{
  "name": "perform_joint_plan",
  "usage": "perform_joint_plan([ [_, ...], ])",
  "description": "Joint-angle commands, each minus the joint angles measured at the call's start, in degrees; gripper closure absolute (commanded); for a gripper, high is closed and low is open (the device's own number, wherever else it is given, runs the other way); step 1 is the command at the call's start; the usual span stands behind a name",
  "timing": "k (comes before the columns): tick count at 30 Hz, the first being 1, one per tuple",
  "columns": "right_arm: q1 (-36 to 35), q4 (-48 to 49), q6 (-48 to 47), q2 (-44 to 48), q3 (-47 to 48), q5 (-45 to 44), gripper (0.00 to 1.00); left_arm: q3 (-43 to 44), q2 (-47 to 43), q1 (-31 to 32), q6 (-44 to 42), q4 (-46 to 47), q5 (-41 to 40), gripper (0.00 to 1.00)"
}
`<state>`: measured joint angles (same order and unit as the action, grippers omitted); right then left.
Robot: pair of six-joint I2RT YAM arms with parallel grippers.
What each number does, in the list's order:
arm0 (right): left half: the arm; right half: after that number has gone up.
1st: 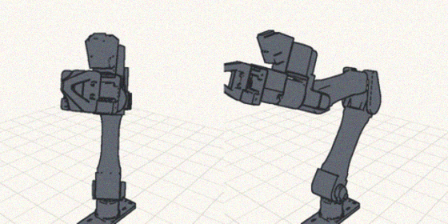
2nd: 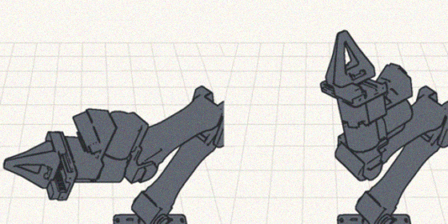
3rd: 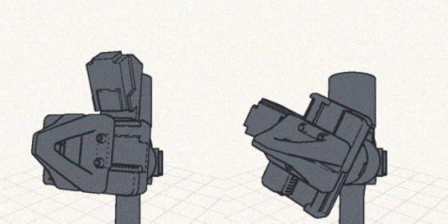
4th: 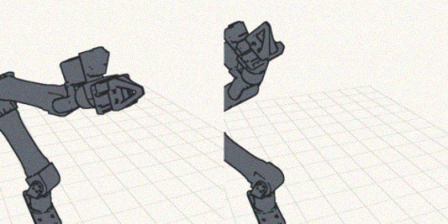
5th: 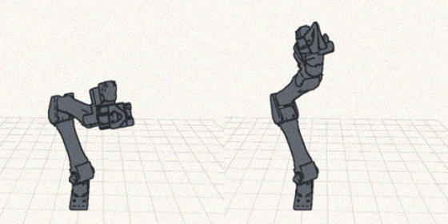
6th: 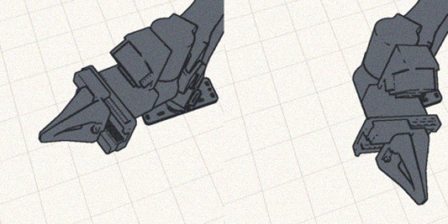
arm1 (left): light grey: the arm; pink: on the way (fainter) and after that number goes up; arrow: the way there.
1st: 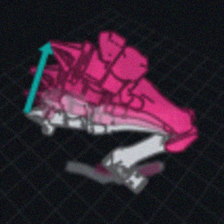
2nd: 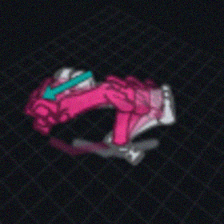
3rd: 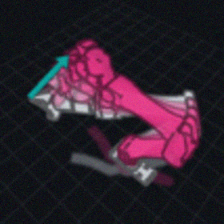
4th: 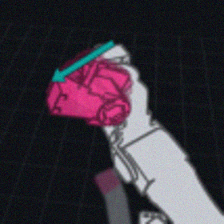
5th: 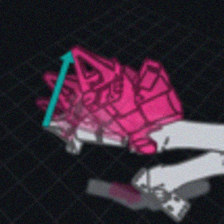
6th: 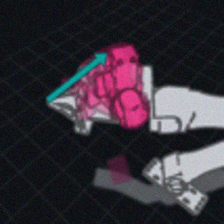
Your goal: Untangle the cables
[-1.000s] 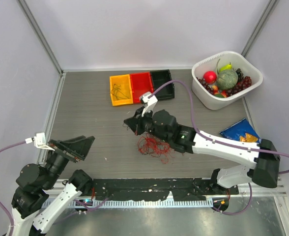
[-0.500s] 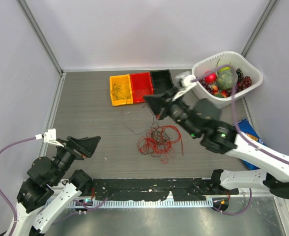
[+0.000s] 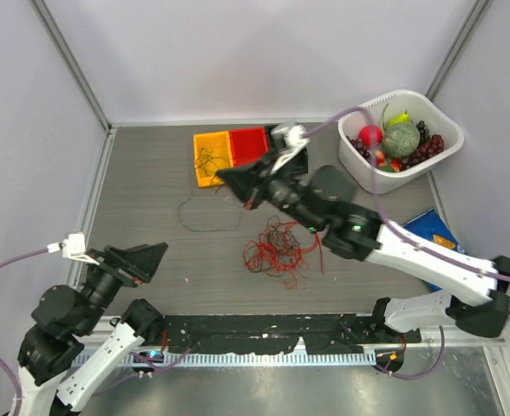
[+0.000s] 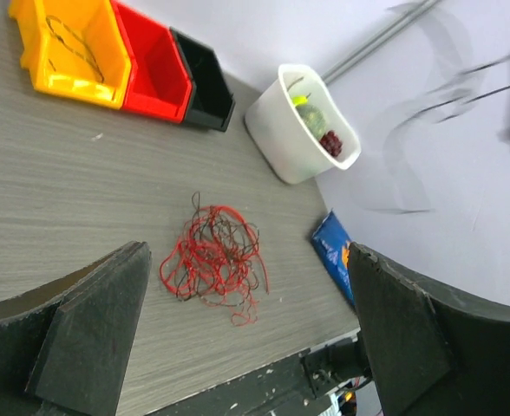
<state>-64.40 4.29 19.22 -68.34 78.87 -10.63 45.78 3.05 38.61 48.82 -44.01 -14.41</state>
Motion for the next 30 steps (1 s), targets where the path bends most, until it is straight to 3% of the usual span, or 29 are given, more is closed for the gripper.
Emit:
perform_joint_plan([
  [1, -0.4, 9.2, 6.1, -7.8, -5.6, 5.7, 0.99, 5.0, -1.3, -0.2, -1.8, -5.0, -3.2, 0.00],
  [5, -0.6, 17.0, 8.9, -13.6, -14.7, 4.6, 0.99, 4.9, -1.5, -0.2, -0.8, -6.7, -5.4, 0.00],
  [10, -0.6, 19.6, 7.3, -22.7, -17.0, 2.7, 0.98, 2.9, 4.6, -0.2, 2.9, -10.6, -8.3, 0.07],
  [12, -0.6, 19.9, 6.1, -24.8, -17.3, 1.9, 0.87, 2.6, 8.7, -0.1, 5.2, -12.7, -10.4, 0.09],
  [13, -0.5, 19.9, 5.3, -25.6, -18.0, 0.2, 0.77, 2.6, 10.7, -0.2, 6.2, -13.3, -11.5, 0.09],
  [14, -0.3, 20.0, 5.1, -25.9, -18.2, -1.2, 0.61, 2.4, 13.3, -0.2, 6.9, -13.6, -12.3, 0.09],
  [18, 1.3, 21.5, 6.2, -25.4, -21.5, -3.9, 0.35, 1.7, 21.9, -0.1, 8.6, -14.3, -13.5, 0.07],
  [24, 6.4, 24.7, 7.1, -17.8, -32.3, -10.5, 0.34, -1.1, 36.4, -0.1, 13.5, -11.4, -13.5, 0.03],
  [30, 13.8, 34.5, 8.3, -8.1, -46.6, -12.3, 0.37, -3.8, 53.1, -0.2, 6.2, 2.0, -2.2, 0.02],
])
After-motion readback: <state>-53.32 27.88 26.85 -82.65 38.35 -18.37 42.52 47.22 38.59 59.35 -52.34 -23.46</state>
